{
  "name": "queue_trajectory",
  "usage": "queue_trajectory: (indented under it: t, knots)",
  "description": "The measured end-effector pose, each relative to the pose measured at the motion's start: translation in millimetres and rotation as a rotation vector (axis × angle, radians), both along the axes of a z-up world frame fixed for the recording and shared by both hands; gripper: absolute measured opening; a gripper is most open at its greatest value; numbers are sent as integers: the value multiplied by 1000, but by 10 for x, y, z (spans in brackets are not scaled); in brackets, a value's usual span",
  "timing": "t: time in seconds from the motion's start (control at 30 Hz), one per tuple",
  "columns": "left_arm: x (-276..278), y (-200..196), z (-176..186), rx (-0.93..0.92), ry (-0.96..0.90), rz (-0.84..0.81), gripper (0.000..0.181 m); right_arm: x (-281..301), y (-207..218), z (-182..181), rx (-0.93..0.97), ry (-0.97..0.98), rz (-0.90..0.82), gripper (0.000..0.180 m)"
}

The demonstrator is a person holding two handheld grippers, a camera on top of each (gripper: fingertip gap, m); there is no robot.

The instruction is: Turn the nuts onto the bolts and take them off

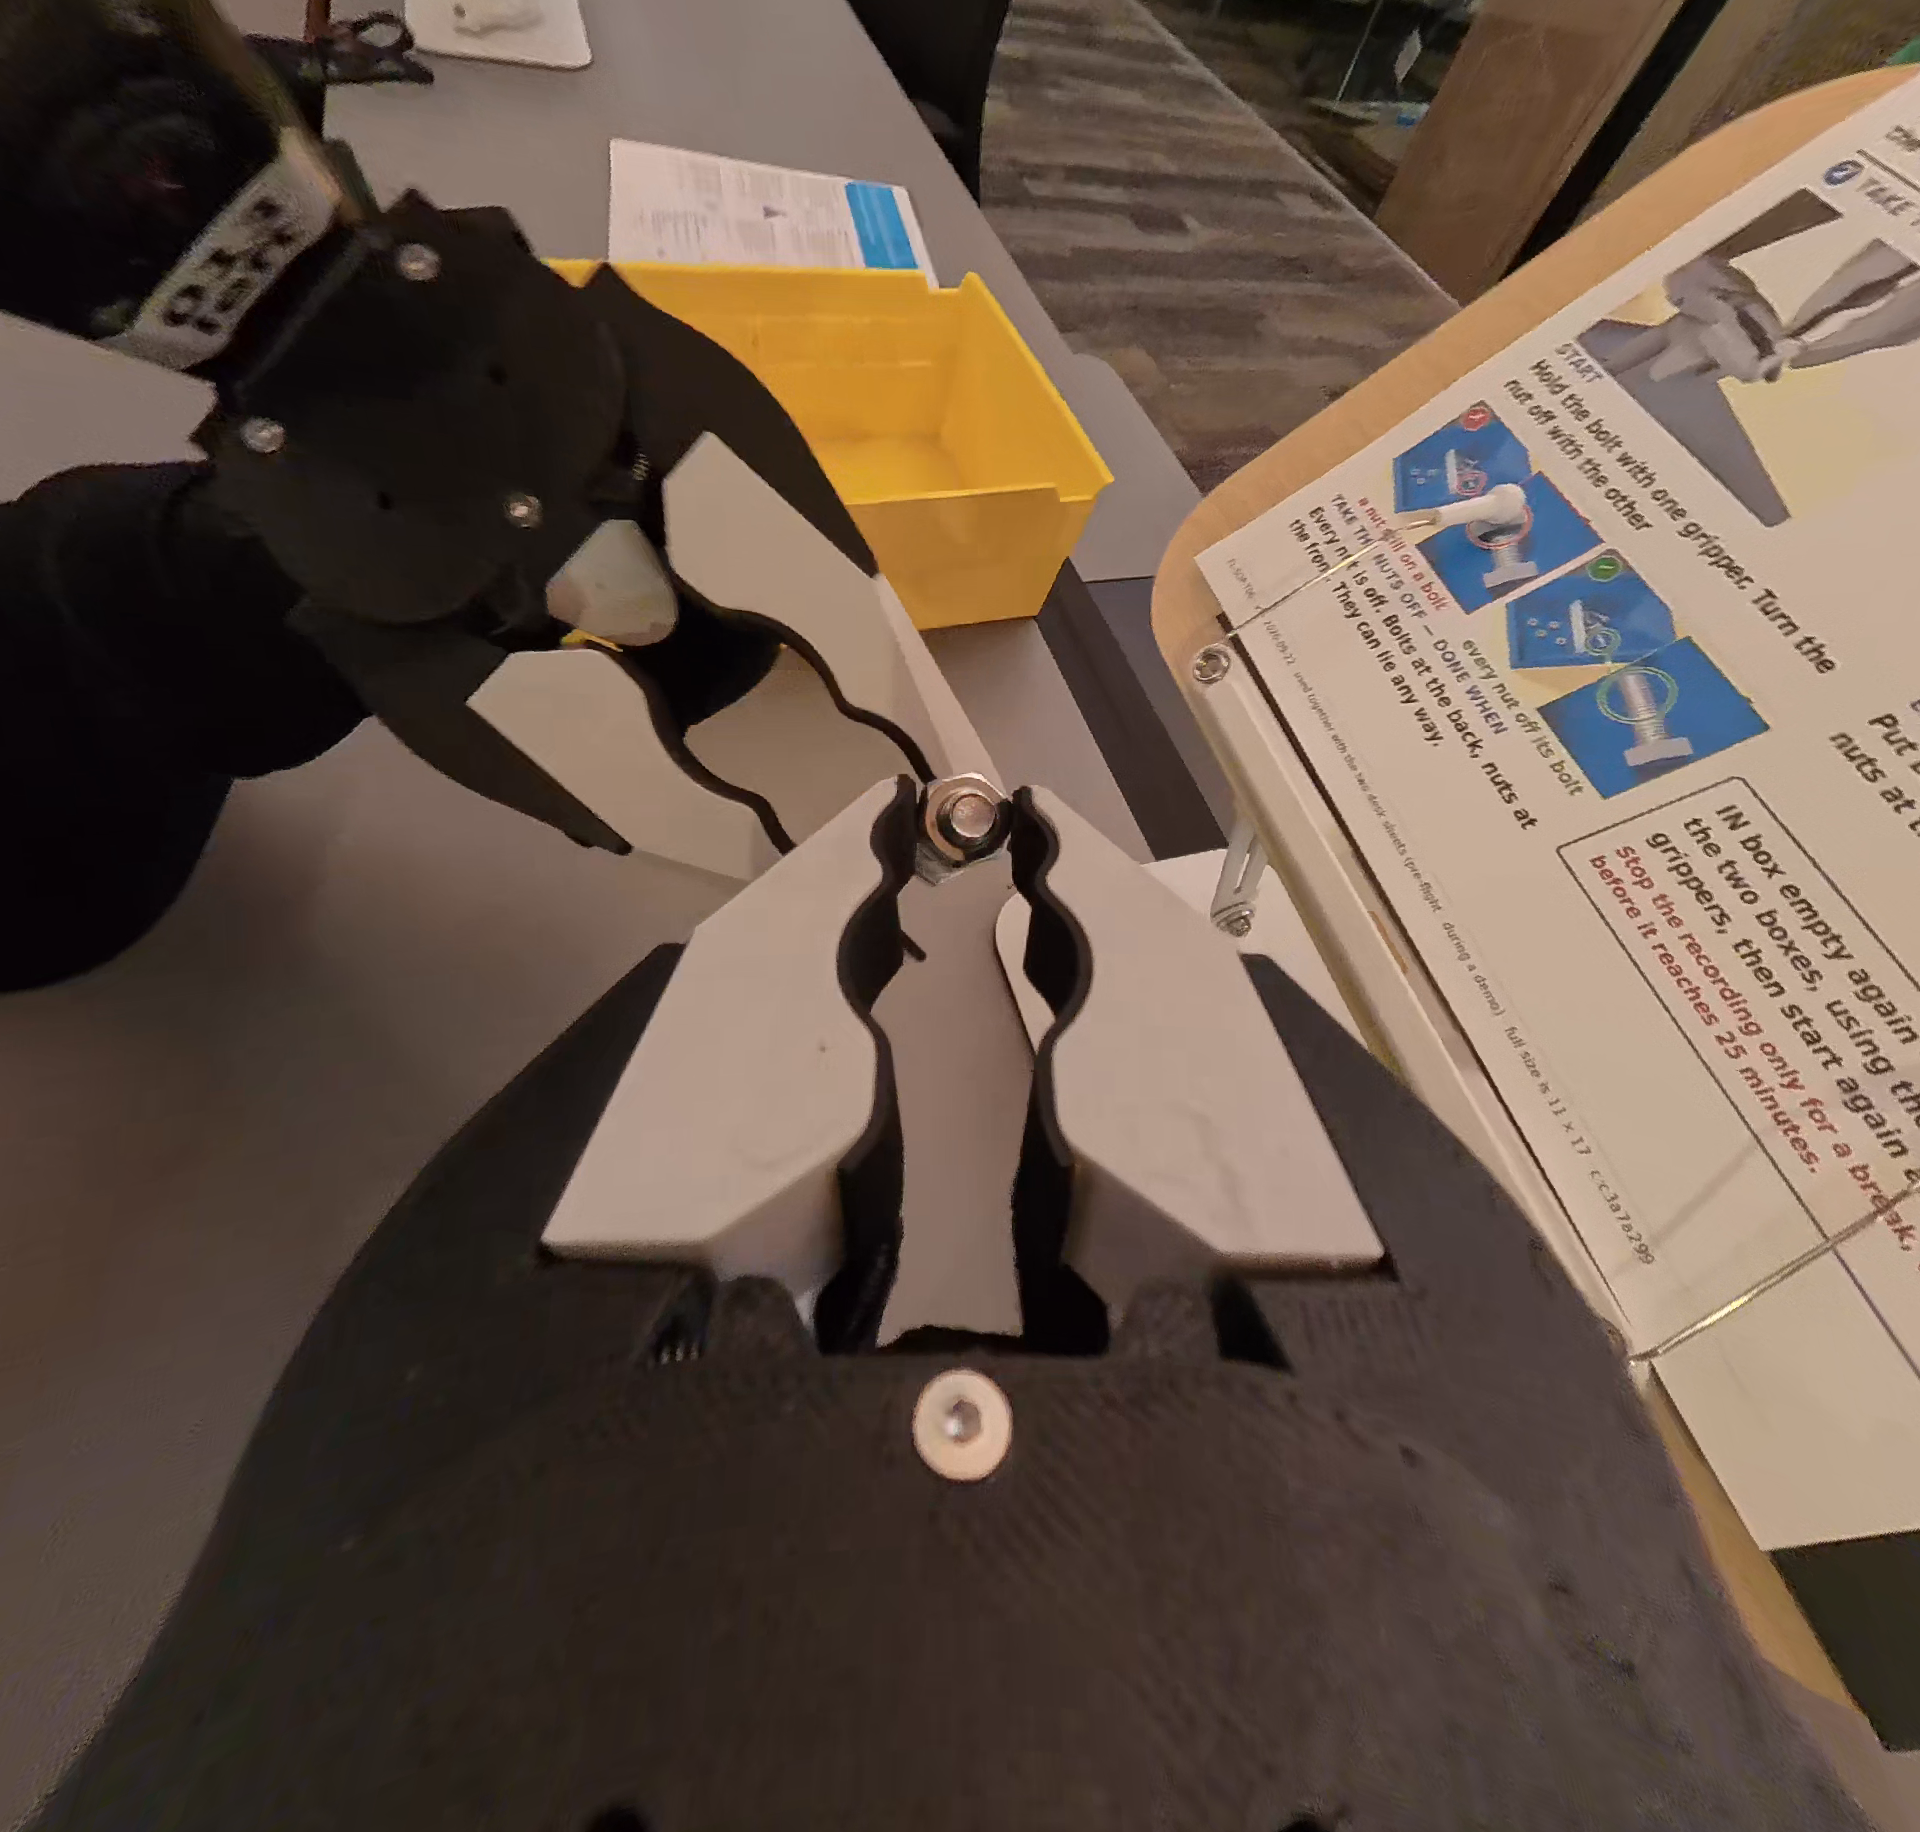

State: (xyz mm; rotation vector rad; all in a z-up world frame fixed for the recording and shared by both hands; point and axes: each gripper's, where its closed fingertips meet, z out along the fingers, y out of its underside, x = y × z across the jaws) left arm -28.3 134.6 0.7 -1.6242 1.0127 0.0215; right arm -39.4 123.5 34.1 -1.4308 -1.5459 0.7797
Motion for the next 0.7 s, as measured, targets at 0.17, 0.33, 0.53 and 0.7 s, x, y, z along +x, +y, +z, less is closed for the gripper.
queue_trajectory:
  t: [0.17, 0.33, 0.53, 0.7]
  knots:
    - [95, -38, -65, -59, -83, -73, 17, 26, -86, -12, 4, -29, 36, 15]
    - [157, -59, -86, -76, -127, -110, 15, 46, -106, -31, -3, -40, 50, 15]
    - [209, -66, -98, -103, -191, -137, 15, 35, -114, -37, -2, -35, 58, 15]
    - [216, -68, -75, -99, -223, -149, 16, 40, -123, -18, -22, -17, 69, 15]
